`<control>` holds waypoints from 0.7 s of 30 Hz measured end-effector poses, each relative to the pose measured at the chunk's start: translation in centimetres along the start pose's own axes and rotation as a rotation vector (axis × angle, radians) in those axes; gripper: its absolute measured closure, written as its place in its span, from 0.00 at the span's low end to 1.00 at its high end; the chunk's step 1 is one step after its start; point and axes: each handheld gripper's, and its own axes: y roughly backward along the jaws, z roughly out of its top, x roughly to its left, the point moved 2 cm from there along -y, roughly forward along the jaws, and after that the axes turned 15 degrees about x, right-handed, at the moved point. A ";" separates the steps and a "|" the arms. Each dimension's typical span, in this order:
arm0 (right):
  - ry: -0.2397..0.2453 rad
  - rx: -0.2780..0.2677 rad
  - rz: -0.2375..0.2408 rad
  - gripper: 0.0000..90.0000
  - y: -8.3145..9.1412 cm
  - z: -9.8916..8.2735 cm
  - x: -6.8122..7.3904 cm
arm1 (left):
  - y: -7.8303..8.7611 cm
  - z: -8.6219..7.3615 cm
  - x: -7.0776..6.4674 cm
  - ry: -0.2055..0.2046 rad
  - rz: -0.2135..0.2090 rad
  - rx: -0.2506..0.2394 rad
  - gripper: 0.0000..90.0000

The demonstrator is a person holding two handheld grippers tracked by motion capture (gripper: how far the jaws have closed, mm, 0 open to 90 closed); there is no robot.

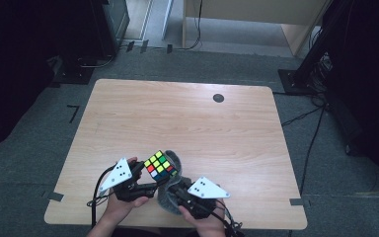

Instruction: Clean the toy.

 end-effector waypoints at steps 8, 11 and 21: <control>0.015 -0.015 -0.024 0.84 0.0 0.1 0.0 | 0.3 0.0 0.0 -0.006 0.002 -0.005 0.38; -0.031 -0.040 -0.037 0.84 0.7 0.1 -1.0 | 0.2 0.0 0.0 -0.004 -0.001 -0.003 0.38; 0.089 0.042 0.011 0.82 -1.1 -0.4 1.8 | -0.2 -0.2 0.1 0.008 0.004 0.008 0.38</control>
